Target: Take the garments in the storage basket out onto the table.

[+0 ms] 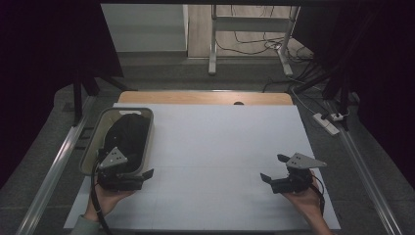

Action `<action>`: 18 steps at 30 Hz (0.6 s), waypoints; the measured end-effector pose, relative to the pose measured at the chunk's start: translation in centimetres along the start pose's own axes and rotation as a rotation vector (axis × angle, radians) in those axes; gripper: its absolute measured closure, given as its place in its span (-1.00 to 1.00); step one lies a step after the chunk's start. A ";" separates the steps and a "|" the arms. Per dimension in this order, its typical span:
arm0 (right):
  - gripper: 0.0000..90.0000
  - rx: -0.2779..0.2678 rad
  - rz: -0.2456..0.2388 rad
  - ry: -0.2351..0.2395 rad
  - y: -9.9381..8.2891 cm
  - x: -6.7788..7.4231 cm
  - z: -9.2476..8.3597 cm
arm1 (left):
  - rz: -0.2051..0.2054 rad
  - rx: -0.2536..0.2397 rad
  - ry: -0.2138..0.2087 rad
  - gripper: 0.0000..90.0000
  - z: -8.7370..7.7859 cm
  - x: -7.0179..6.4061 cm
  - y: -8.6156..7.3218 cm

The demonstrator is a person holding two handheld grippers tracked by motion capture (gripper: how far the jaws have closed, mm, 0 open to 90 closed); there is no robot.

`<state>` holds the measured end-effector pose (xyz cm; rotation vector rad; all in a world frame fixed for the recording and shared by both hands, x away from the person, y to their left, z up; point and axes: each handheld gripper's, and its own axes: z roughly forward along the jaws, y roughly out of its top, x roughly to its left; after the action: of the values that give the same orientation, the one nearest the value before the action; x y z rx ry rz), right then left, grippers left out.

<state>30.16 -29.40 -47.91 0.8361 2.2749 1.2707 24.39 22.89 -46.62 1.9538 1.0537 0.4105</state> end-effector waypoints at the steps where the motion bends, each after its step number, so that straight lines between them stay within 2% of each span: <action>1: -0.89 -0.002 0.001 0.000 0.0 0.0 0.0 | 0.000 0.000 0.000 -0.68 0.0 0.0 0.0; 9: -0.87 -0.026 0.005 0.027 0.0 0.3 -0.1 | -0.007 -0.016 0.009 -0.69 -0.4 0.1 0.1; 18: -0.87 0.006 -0.006 0.029 -0.2 0.3 0.3 | -0.016 -0.016 0.010 -0.69 -0.5 0.3 0.3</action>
<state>30.00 -29.09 -48.21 0.8178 2.3031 1.2815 24.40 23.34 -46.10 1.9299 1.0682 0.4190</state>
